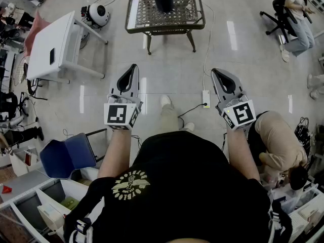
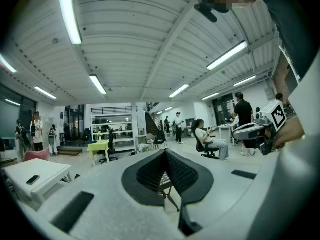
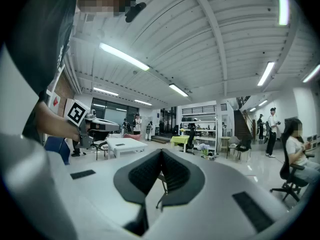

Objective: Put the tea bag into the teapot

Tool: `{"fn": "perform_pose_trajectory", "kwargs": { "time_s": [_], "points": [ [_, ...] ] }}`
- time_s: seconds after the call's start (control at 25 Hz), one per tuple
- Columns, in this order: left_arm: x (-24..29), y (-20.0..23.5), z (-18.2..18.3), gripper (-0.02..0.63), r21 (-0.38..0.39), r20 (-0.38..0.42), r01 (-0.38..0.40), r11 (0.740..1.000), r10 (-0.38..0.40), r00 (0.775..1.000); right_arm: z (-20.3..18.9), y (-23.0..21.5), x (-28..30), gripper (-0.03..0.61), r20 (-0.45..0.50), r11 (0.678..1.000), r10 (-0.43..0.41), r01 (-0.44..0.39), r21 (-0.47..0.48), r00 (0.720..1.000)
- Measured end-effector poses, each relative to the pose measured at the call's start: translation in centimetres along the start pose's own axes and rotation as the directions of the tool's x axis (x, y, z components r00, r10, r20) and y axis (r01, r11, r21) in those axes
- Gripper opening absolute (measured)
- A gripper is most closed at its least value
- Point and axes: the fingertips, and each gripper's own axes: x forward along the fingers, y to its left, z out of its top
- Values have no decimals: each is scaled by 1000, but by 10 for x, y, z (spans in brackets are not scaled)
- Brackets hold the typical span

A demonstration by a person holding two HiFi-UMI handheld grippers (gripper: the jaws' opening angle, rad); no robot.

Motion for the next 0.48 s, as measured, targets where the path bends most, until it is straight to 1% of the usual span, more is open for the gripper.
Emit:
{"fn": "perform_pose_trajectory", "kwargs": {
  "time_s": [0.16, 0.28, 0.4, 0.48],
  "points": [
    [28, 28, -19, -5, -20, -19, -7, 1000, 6, 1000, -10, -19, 33, 9, -13, 999, -12, 13, 46, 1000],
    [54, 45, -28, -5, -24, -30, 11, 1000, -12, 999, -9, -31, 60, 9, -1, 998, -19, 19, 57, 1000],
    [82, 59, -38, -5, -10, -33, 42, 999, -42, 999, -2, -42, 88, 9, 29, 997, -31, 29, 75, 999],
    [99, 73, -48, -5, 2, -49, 50, 999, -50, 998, 2, -46, 105, 9, 44, 997, -29, 26, 78, 999]
  ]
}}
